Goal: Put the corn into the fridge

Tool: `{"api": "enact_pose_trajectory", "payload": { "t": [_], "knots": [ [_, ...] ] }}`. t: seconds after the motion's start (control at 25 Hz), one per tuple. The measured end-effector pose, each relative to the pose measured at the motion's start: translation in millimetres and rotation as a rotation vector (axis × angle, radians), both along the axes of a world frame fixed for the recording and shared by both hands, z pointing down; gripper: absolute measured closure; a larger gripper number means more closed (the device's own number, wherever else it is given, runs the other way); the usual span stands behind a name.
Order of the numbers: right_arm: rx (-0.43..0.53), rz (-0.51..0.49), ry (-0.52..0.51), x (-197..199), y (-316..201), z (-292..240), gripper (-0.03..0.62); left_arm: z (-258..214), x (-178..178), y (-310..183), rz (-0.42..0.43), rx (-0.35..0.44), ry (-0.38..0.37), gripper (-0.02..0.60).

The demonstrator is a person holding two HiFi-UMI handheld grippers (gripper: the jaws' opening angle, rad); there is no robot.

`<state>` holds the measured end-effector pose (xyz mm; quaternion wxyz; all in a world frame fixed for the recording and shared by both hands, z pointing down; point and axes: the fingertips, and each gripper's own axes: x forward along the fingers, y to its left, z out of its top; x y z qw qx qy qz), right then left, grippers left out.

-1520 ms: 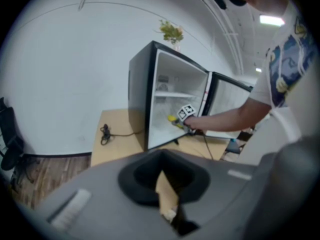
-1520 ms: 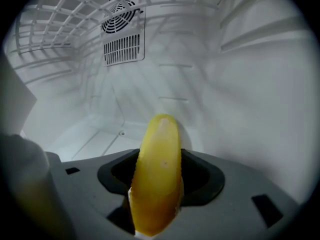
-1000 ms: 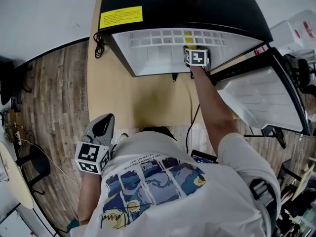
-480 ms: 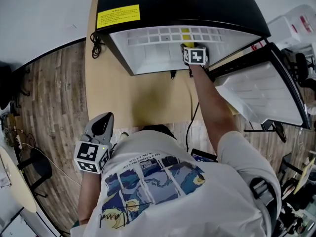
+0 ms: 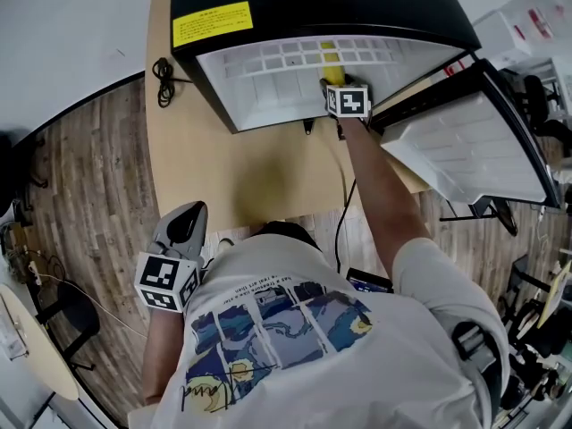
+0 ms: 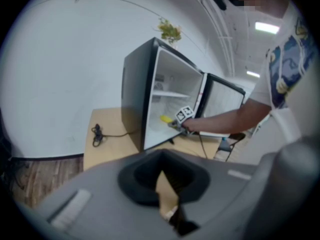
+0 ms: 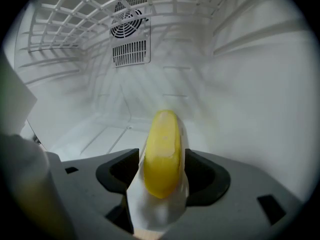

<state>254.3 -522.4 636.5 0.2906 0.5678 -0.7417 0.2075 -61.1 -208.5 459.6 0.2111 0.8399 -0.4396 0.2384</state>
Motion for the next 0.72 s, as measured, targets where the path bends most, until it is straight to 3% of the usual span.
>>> {"api": "enact_pose_trajectory", "payload": {
  "t": [0.72],
  "knots": [
    [0.019, 0.079, 0.014, -4, 92, -24, 0.339, -3, -37, 31, 0.117, 0.034, 0.060, 0.572]
  ]
}}
